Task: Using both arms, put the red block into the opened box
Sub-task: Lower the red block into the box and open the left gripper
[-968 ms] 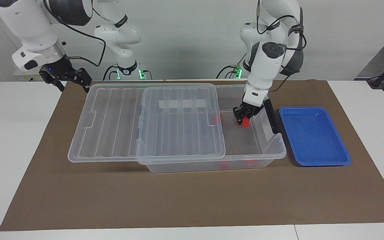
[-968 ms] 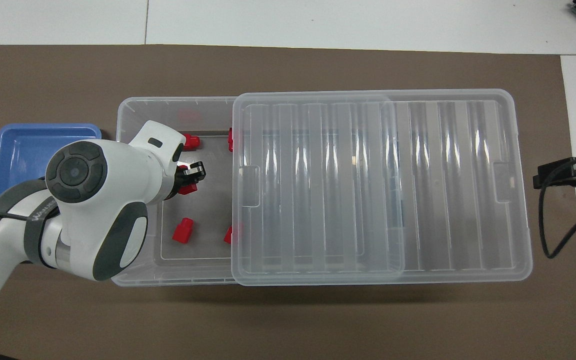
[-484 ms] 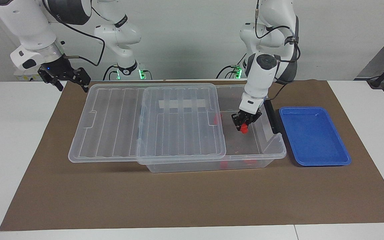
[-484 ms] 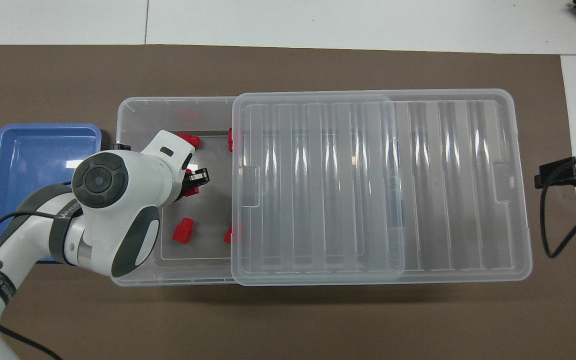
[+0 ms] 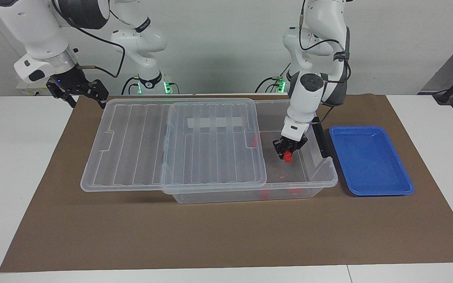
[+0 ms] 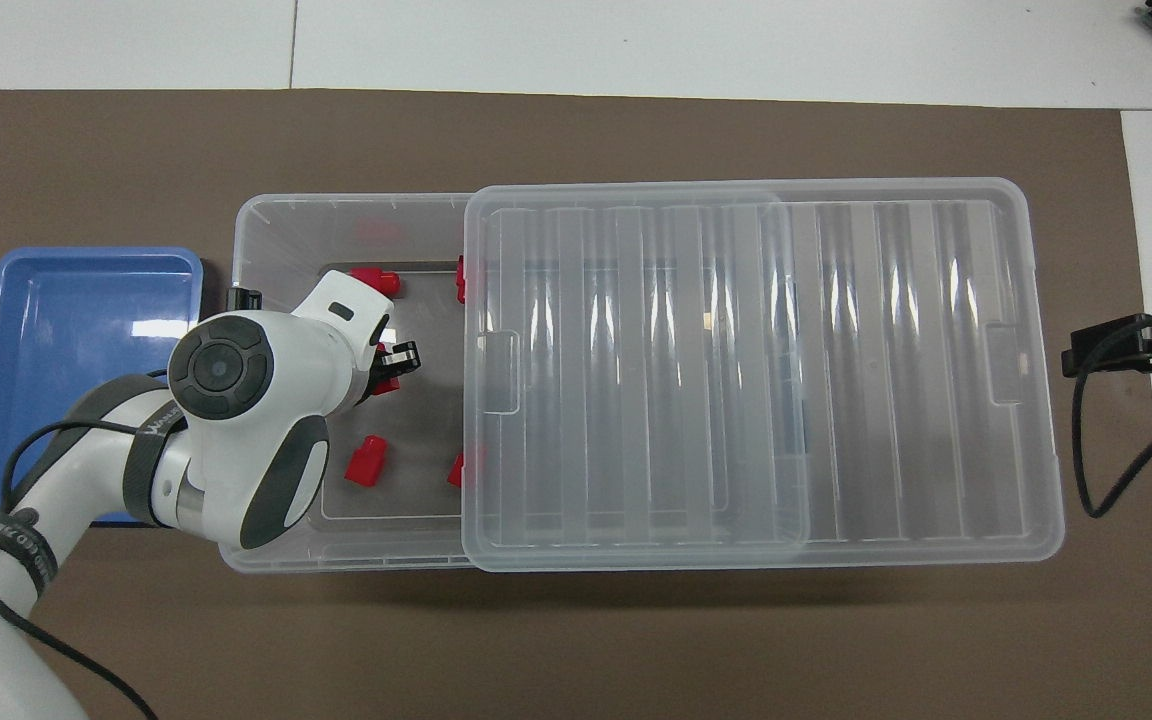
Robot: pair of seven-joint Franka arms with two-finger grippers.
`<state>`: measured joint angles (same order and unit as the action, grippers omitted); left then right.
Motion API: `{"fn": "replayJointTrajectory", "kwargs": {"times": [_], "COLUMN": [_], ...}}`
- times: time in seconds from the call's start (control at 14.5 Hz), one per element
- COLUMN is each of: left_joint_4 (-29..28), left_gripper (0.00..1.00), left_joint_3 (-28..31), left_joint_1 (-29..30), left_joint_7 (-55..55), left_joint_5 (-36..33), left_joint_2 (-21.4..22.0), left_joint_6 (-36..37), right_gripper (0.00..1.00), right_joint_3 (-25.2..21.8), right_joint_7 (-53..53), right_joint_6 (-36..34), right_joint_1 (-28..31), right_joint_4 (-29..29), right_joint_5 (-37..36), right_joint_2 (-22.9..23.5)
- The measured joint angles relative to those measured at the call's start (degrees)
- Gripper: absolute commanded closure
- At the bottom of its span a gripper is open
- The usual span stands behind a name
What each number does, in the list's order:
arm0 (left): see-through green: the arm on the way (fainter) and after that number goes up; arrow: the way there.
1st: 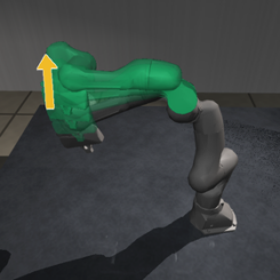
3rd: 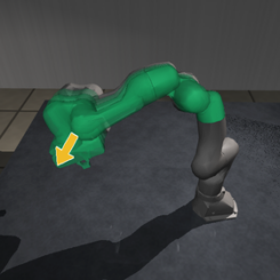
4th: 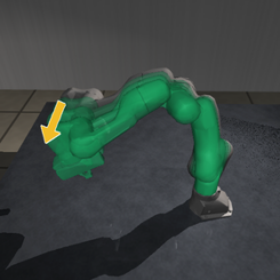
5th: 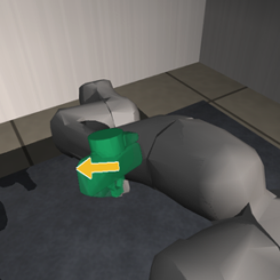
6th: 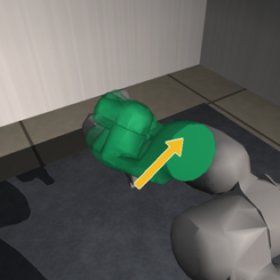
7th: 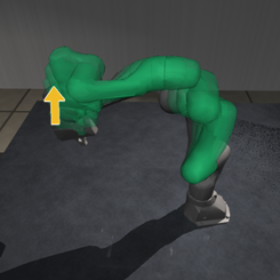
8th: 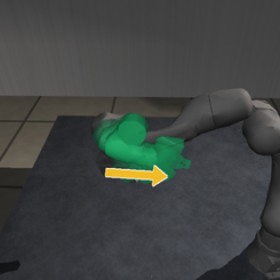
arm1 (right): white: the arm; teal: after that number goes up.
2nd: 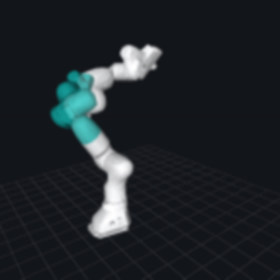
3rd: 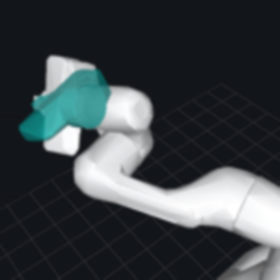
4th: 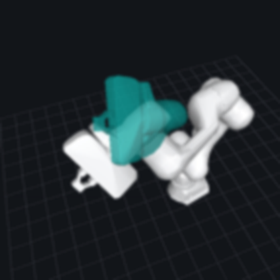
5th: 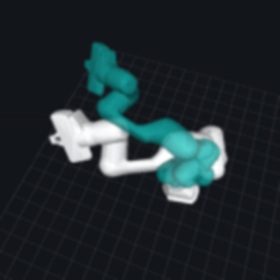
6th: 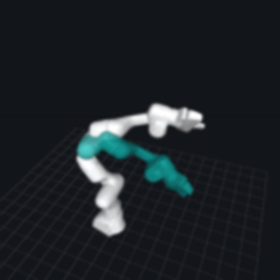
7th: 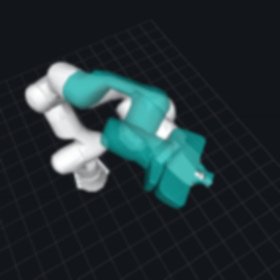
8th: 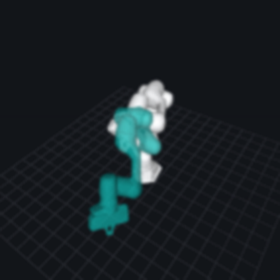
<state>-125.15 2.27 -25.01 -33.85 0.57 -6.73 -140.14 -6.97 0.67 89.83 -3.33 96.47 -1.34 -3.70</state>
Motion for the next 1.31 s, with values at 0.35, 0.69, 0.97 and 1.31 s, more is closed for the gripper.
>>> {"fn": "replayJointTrajectory", "kwargs": {"times": [0.35, 0.69, 0.97, 1.31], "left_joint_4": [-0.7, -1.3, -1.3, -1.3], "left_gripper": [1.00, 1.00, 1.00, 0.00], "left_joint_3": [0.0, 0.1, 0.1, 0.1], "left_joint_1": [0.0, 0.0, 0.0, 0.0], "left_joint_7": [0.0, 0.0, 0.0, 0.0], "left_joint_5": [0.0, -0.1, -0.1, -0.2], "left_joint_2": [-1.4, -3.6, -4.8, -4.8], "left_joint_6": [-2.1, -5.6, -6.9, -7.1], "right_gripper": [0.00, 0.00, 0.00, 0.00], "right_joint_3": [-0.9, -0.9, -1.1, -1.2], "right_joint_7": [0.0, 0.0, 0.0, 0.0], "right_joint_6": [0.0, 0.0, -0.1, -0.2], "right_joint_1": [-0.1, -0.1, -0.1, -0.1], "right_joint_4": [0.0, 0.0, 0.0, 0.0], "right_joint_5": [0.0, 0.0, 0.0, 0.0], "right_joint_2": [0.0, 0.0, 0.0, 0.0]}}
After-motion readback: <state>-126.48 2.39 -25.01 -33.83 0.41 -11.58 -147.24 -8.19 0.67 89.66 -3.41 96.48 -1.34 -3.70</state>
